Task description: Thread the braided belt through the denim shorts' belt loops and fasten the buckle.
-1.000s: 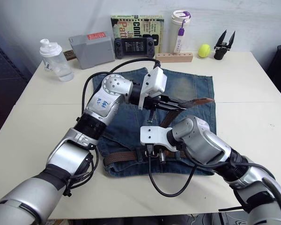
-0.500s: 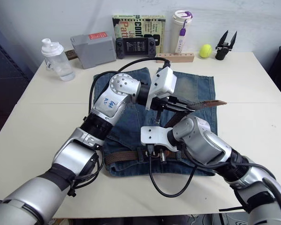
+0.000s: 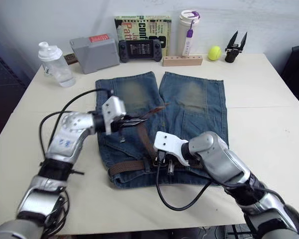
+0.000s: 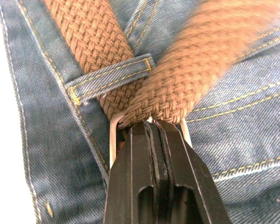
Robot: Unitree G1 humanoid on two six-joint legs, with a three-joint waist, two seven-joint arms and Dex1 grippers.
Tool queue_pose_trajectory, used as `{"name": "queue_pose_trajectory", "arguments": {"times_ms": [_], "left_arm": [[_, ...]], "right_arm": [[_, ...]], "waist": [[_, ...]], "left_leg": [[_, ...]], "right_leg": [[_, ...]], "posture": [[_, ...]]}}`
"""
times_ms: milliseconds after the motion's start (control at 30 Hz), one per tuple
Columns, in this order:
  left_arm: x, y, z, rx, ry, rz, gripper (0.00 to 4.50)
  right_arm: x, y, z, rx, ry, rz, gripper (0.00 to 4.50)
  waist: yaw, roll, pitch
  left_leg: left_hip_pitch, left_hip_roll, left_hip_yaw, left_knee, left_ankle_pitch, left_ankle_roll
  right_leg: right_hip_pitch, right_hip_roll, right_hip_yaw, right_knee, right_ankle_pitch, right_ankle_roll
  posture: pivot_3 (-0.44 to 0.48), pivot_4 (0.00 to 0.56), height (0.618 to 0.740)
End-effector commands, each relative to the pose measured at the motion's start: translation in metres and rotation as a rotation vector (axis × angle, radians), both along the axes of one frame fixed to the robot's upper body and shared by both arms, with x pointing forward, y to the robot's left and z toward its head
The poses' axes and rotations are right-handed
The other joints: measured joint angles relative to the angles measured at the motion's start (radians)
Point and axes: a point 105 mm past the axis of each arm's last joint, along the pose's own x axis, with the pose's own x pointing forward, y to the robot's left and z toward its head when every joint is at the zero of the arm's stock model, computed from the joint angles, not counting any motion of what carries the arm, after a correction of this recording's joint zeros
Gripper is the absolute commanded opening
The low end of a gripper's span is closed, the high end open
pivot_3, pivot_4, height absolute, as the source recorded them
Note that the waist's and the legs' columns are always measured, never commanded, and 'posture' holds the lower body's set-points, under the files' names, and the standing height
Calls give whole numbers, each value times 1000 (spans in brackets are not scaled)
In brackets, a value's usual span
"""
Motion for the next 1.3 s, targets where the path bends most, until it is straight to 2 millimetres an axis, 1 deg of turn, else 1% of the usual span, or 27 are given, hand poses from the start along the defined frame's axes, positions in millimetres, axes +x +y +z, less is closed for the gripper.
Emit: {"name": "queue_pose_trajectory", "arguments": {"times_ms": [33,100,167,267,333,433,467,533,567,633,667,700,767,867,1000,1100,1133,1200,1300], "left_arm": [[-18,6,5,94,-114,-9,0],[-26,4,2,93,-107,-10,0],[-31,0,1,83,-105,-10,0],[-34,-5,1,77,-104,-11,0],[-35,-9,2,66,-100,-17,0],[-35,-10,2,65,-97,-22,0],[-35,-10,2,66,-97,-23,0],[-34,-9,2,67,-96,-23,0],[-34,-9,2,67,-95,-24,0],[-33,-8,2,66,-91,-25,0],[-33,-8,2,68,-90,-28,0],[-33,-8,2,68,-90,-28,0],[-33,-8,2,68,-89,-29,0],[-33,-9,3,65,-86,-34,0],[-33,-10,4,58,-80,-41,0],[-33,-10,5,56,-80,-43,0],[-32,-10,6,55,-80,-43,0],[-31,-10,6,53,-79,-41,0],[-31,-10,7,52,-78,-41,0]], "right_arm": [[11,-8,18,95,-35,-150,50],[13,-9,37,189,-61,-206,50],[12,-12,51,245,-82,-234,50],[4,-18,60,281,-97,-247,50],[-3,-24,64,292,-111,-249,50],[-14,-28,67,312,-128,-240,902],[-21,-28,69,329,-135,-216,1217],[-42,-24,69,326,-178,-118,2088],[-49,-24,66,294,-201,-94,2516],[-55,-28,55,199,-254,-66,3211],[-55,-30,50,158,-289,-63,3519],[-53,-32,46,128,-326,-65,3940],[-52,-33,42,104,-368,-67,3940],[-48,-35,25,27,-467,-85,3940],[-40,-34,15,-39,-602,-104,3940],[-42,-33,0,-86,-603,-82,3940],[-42,-33,-3,-97,-616,-85,3940],[-34,-33,-3,-104,-683,-128,3940],[-31,-32,-8,-118,-710,-156,3940]], "waist": [[3,1,1],[6,4,3],[12,5,3],[16,5,4],[17,6,4],[19,6,4],[19,6,4],[23,6,4],[25,6,4],[28,5,4],[28,4,4],[27,3,5],[26,3,5],[25,3,5],[26,3,5],[27,3,5],[28,3,5],[27,3,5],[26,3,5]], "left_leg": [[0,0,0,0,0,0],[-3,-1,0,0,0,0],[-8,-2,-1,1,0,0],[-19,-2,-1,6,0,0],[-19,-2,1,6,0,0],[-19,-2,4,6,0,0],[-19,-2,4,6,0,0],[-19,-2,4,6,0,0],[-19,-2,4,6,0,0],[-19,-2,4,6,0,0],[-19,-3,4,6,0,0],[-18,-3,4,6,0,0],[-18,-3,6,7,0,0],[-17,-2,6,7,0,0],[-18,-2,8,7,0,0],[-18,-2,9,8,0,0],[-18,-2,9,8,0,0],[-19,-2,8,8,0,0],[-18,-2,8,9,0,0]], "right_leg": [[0,0,0,0,0,0],[-2,-1,0,0,0,0],[-6,-2,0,1,0,0],[-19,-1,0,6,0,0],[-19,0,-1,7,0,0],[-19,0,-1,7,0,0],[-19,0,-1,7,0,0],[-19,0,0,6,0,0],[-19,0,-1,7,0,0],[-19,0,-1,6,0,0],[-18,-1,0,6,0,0],[-17,-1,-1,5,0,0],[-17,0,0,5,0,0],[-17,0,0,5,0,0],[-17,0,0,5,0,0],[-17,0,0,5,0,0],[-17,0,0,5,0,0],[-17,0,-1,5,0,0],[-17,0,0,6,0,0]], "posture": [[0,150,731],[0,150,731],[0,150,731],[0,150,731],[0,150,731],[0,150,731],[0,150,731],[0,150,731],[0,150,731],[0,150,731],[0,150,731],[0,150,731],[0,150,731],[0,150,731],[0,150,731],[0,150,731],[0,150,731],[0,150,731],[0,150,731]]}}
